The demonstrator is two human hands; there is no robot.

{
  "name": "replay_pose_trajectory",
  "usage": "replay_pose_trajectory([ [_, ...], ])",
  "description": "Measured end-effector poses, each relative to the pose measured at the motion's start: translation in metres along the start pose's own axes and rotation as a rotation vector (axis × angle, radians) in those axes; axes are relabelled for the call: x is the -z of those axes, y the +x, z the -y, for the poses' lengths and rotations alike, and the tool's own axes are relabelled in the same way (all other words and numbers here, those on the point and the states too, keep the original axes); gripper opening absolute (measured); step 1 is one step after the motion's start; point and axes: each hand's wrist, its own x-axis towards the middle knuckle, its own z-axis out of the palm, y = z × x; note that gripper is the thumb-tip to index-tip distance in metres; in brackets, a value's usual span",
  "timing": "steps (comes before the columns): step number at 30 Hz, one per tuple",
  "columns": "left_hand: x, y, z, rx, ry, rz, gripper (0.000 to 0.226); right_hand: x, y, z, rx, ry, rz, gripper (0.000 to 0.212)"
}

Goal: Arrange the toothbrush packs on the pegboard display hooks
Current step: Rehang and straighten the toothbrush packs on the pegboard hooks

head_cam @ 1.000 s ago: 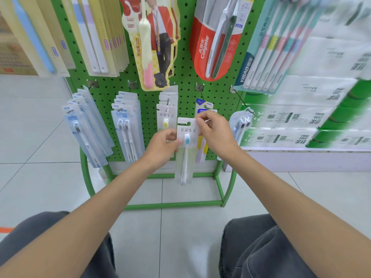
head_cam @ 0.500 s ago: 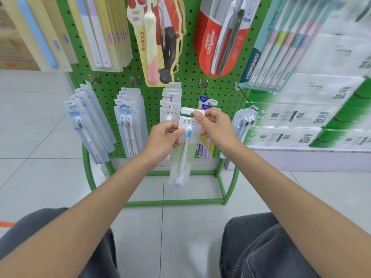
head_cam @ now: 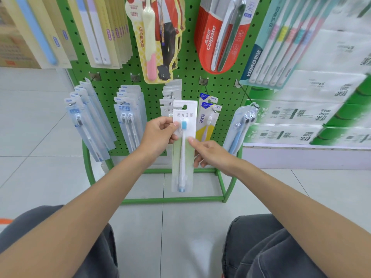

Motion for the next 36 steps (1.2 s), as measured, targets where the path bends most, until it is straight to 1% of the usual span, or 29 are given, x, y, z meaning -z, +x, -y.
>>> replay_pose_trajectory([
  [2, 0.001, 0.002, -0.002, 0.014, -0.025, -0.008, 0.008, -0.004, -0.003, -0.011, -0.014, -0.119, 0.056, 0.053],
  [4, 0.001, 0.002, -0.003, 0.014, -0.032, -0.011, 0.007, -0.008, -0.006, -0.021, -0.036, -0.182, 0.121, 0.056],
  [5, 0.001, 0.002, -0.003, 0.013, -0.037, -0.014, 0.008, -0.01, -0.008, -0.025, -0.046, -0.196, 0.145, 0.052],
  [7, 0.001, 0.001, -0.003, 0.01, -0.039, -0.015, 0.009, -0.014, -0.011, -0.029, -0.063, -0.19, 0.174, 0.041],
  [11, -0.002, -0.001, -0.003, -0.003, -0.02, -0.045, 0.015, -0.016, -0.015, -0.025, -0.06, -0.158, 0.227, 0.03],
  [17, 0.0, 0.001, -0.002, 0.004, -0.011, -0.059, 0.024, -0.013, -0.017, -0.022, -0.089, -0.141, 0.305, 0.026],
  [21, -0.002, -0.003, -0.006, 0.031, -0.016, -0.024, 0.019, -0.013, -0.016, -0.022, -0.089, -0.157, 0.258, 0.022],
  [22, -0.003, -0.005, -0.007, 0.032, -0.01, 0.004, 0.018, -0.016, -0.016, -0.022, -0.087, -0.177, 0.23, 0.025],
  [23, -0.004, -0.006, -0.008, 0.018, 0.014, 0.033, 0.017, -0.018, -0.016, -0.021, -0.083, -0.191, 0.206, 0.033],
  [24, -0.004, -0.007, -0.008, -0.012, 0.065, 0.057, 0.02, -0.02, -0.017, -0.021, -0.074, -0.2, 0.186, 0.047],
  [26, -0.004, -0.01, -0.008, -0.079, 0.204, 0.091, 0.045, -0.025, -0.017, -0.022, -0.029, -0.216, 0.158, 0.075],
  [27, -0.004, -0.011, -0.008, -0.097, 0.259, 0.098, 0.057, -0.028, -0.017, -0.023, -0.008, -0.242, 0.142, 0.081],
  [28, -0.005, -0.012, -0.008, -0.11, 0.297, 0.098, 0.063, -0.03, -0.017, -0.023, 0.007, -0.273, 0.12, 0.08],
  [30, -0.007, -0.014, -0.008, -0.117, 0.3, 0.074, 0.063, -0.033, -0.015, -0.025, 0.019, -0.312, 0.077, 0.073],
  [32, -0.007, -0.013, -0.009, -0.094, 0.224, 0.044, 0.056, -0.034, -0.015, -0.023, 0.002, -0.268, 0.072, 0.073],
  [34, -0.006, -0.009, -0.008, -0.067, 0.142, 0.035, 0.048, -0.03, -0.016, -0.018, -0.008, -0.171, 0.099, 0.073],
  [36, -0.003, -0.007, -0.008, -0.057, 0.083, 0.051, 0.043, -0.024, -0.016, -0.017, 0.006, -0.103, 0.111, 0.08],
])
